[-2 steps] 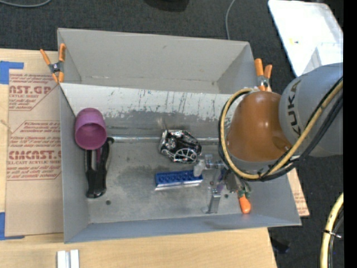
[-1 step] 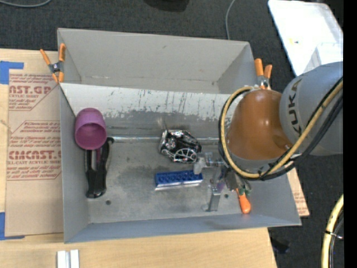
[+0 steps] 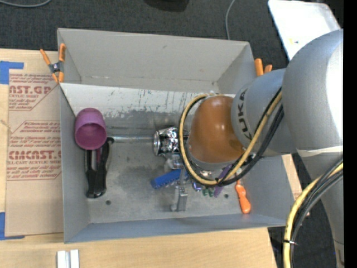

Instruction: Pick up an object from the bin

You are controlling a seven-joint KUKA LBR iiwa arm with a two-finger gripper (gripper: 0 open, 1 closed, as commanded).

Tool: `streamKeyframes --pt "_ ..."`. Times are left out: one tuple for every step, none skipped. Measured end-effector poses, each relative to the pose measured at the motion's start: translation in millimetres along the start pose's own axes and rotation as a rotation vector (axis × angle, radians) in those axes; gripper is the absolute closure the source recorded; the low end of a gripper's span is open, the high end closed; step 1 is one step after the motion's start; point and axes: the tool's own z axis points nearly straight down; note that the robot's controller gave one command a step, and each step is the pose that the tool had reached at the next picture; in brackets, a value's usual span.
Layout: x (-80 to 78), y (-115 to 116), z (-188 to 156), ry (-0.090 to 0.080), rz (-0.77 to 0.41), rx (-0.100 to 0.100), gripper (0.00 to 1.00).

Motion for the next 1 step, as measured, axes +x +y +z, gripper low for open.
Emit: streamKeyframes --pt "-36.4 -8.7 -22.3 -0.011 0.034 0.004 1.0"
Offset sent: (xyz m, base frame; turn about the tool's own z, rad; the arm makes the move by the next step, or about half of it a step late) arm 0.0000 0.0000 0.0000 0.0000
